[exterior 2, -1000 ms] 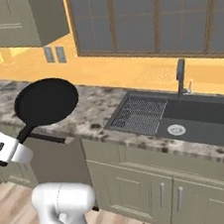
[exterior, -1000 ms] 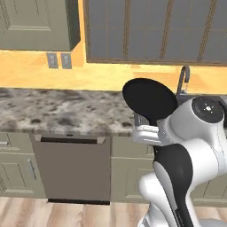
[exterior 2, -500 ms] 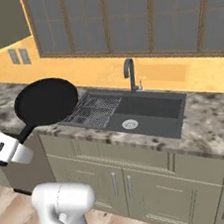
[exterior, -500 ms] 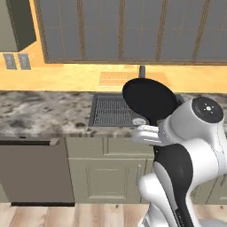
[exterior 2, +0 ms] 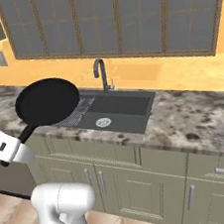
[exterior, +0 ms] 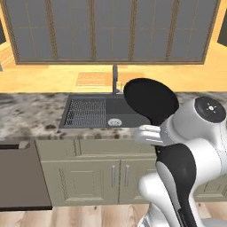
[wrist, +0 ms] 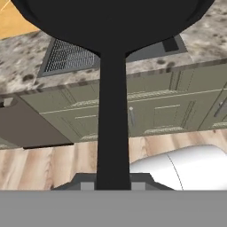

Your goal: Move the pot and pan from the stove into the sink.

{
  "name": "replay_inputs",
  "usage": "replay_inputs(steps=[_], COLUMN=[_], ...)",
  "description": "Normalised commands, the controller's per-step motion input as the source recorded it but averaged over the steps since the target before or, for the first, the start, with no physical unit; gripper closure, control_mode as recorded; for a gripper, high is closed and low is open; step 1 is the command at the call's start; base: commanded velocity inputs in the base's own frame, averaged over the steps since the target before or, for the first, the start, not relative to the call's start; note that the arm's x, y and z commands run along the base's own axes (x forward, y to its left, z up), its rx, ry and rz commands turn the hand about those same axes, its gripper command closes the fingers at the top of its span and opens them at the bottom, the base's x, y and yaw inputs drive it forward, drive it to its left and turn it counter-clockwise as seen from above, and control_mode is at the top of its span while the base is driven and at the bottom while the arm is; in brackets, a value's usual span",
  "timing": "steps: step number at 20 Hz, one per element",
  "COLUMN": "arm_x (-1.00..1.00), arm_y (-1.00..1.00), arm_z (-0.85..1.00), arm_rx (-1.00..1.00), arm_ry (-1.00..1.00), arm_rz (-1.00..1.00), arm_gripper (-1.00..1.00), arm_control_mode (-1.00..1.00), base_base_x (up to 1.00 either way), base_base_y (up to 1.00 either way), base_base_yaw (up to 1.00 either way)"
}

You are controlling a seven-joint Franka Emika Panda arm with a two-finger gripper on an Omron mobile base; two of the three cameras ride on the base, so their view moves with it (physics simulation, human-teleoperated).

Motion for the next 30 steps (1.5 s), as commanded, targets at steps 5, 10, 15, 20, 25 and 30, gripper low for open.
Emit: replay_inputs(steps=[5,10,15,20,25,30], arm_x=[0.0,0.0,0.0,0.0,0.0,0.0], arm_y=[0.0,0.0,0.0,0.0,0.0,0.0], arm_z=[0.0,0.0,0.0,0.0,0.0,0.0], arm_rx=[0.0,0.0,0.0,0.0,0.0,0.0], arm_ry=[0.0,0.0,0.0,0.0,0.0,0.0], arm_rz=[0.0,0.0,0.0,0.0,0.0,0.0], arm_gripper=[1.0,1.0,1.0,1.0,1.0,1.0], arm_control_mode=[1.0,1.0,1.0,1.0,1.0,1.0], base_base_x=[-0.04,0.0,0.0,-0.03,0.05,0.06], base_base_y=[-0.05,-0.08,-0.06,-0.01,0.37,0.03], base_base_yaw=[-0.09,-0.26,-0.22,-0.05,-0.03,0.0])
